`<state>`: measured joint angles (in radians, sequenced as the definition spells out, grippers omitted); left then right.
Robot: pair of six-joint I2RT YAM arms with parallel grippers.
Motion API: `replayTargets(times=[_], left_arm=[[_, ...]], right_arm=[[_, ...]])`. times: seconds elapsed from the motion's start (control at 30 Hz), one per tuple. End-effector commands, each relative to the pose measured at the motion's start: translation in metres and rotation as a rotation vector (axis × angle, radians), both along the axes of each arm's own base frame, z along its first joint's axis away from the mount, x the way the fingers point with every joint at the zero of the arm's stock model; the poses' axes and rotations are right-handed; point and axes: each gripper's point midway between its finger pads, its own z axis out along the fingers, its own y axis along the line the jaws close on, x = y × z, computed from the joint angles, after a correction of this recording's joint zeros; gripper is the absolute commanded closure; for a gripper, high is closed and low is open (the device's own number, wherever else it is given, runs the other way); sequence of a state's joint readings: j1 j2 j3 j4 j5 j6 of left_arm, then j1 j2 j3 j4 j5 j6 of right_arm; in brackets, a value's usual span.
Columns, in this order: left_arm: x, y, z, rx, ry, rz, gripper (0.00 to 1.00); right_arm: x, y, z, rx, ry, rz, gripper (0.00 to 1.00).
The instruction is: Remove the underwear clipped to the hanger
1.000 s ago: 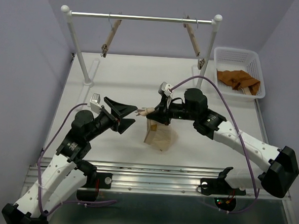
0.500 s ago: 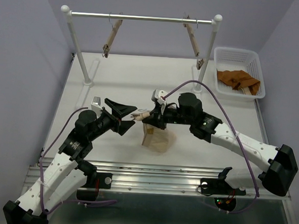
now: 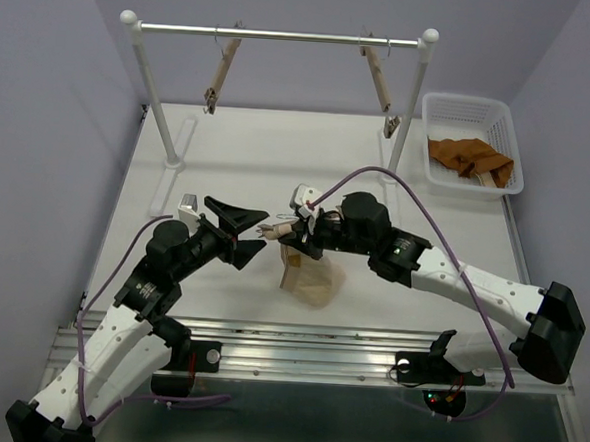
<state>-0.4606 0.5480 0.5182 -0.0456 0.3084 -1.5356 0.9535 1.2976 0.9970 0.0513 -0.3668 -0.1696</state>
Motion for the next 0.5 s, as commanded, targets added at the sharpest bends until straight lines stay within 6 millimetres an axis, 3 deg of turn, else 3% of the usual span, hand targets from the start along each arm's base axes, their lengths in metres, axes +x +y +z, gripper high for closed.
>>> replayTargets(times=[0.0, 0.27, 0.47], left_arm=[[0.001, 0.003, 0.006, -0.014, -0.020, 0.020, 0.03], [0.005, 0.002, 0.000, -0.002, -0.001, 0.026, 0.10], [0.005, 0.005, 0.001, -0.015, -0.002, 0.045, 0.19]], right_arm=[[0.007, 0.003, 0.017, 0.031, -0.100, -0.033, 0.99], [-0.014, 0.012, 0.013, 0.017, -0.124, 0.044, 0.99], [-0.018, 0.013, 0.003, -0.023, -0.131, 0.045, 0.99]])
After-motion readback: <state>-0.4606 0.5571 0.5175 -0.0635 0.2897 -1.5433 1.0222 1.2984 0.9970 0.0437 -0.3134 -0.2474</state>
